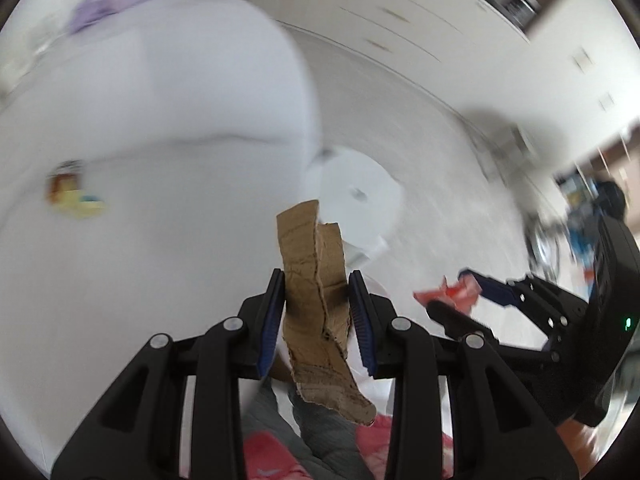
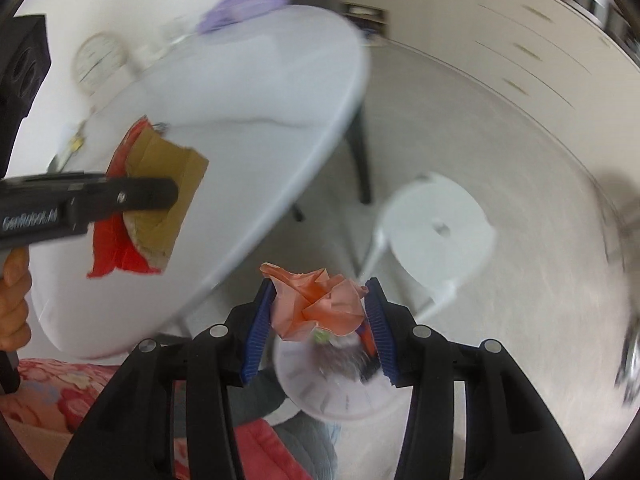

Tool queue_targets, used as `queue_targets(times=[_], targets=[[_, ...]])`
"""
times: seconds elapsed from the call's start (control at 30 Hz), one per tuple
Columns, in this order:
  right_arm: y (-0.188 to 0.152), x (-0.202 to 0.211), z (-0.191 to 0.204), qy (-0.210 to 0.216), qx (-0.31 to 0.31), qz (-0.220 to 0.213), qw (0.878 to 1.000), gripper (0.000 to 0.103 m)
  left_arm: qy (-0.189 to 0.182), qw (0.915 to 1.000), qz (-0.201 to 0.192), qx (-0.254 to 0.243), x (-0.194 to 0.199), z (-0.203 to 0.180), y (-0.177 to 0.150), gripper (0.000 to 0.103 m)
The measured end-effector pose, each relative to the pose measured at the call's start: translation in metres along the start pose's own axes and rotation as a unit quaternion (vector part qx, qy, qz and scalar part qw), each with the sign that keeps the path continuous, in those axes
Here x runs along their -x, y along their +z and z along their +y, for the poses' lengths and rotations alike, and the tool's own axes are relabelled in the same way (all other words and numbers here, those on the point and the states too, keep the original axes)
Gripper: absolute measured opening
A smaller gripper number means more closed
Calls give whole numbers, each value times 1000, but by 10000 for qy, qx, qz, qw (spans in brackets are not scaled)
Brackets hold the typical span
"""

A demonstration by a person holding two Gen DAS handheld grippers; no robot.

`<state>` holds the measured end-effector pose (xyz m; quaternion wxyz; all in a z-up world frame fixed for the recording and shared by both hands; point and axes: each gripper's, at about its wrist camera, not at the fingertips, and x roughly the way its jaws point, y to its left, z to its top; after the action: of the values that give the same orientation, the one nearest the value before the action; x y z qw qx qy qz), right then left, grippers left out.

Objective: Collect trash
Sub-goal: 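Carry the red cardboard and pink tissue to the white bin and release both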

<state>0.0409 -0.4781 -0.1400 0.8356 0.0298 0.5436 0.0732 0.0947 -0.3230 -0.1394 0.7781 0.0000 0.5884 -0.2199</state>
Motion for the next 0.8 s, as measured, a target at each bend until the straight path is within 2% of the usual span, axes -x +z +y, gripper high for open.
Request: queue_targets(times=[0.13, 0.2, 0.37, 0.47, 0.5, 0.53, 0.6, 0.67, 0.7, 0.8], targets=[[-34, 15, -39, -110, -408, -5, 9991, 47, -121, 9983, 309, -481, -19, -50, -12, 32], [-45, 19, -49, -141, -501, -16, 9986, 47, -132, 9976, 380, -560, -23, -62, -16, 32], [-58, 26, -61, -86, -610, -100, 9981, 47, -69, 9974, 445, -558, -26, -77, -24, 32], [-61, 26, -65, -33, -587, -128, 9982, 47, -10, 9972, 505, -559, -28, -79, -29, 37], [-62, 27, -67, -15, -575, -130, 9983, 48, 61, 9970, 531, -557, -29, -79, -30, 45], [-63, 29, -71, 1, -565, -130, 9983, 48, 94, 9969, 543, -555, -28, -81, -31, 60], [-63, 30, -73, 20, -531, -123, 9985, 48, 235, 9970, 507, -542, -23, -76, -32, 76], [-61, 29, -73, 56, -506, -114, 9986, 48, 249, 9973, 433, -532, -17, -73, -33, 79], [-60, 28, -73, 72, -498, -112, 9987, 48, 273, 9975, 416, -509, -14, -71, -32, 85], [-58, 28, -71, 95, -457, -109, 9988, 49, 332, 9979, 324, -445, -10, -68, -31, 90]])
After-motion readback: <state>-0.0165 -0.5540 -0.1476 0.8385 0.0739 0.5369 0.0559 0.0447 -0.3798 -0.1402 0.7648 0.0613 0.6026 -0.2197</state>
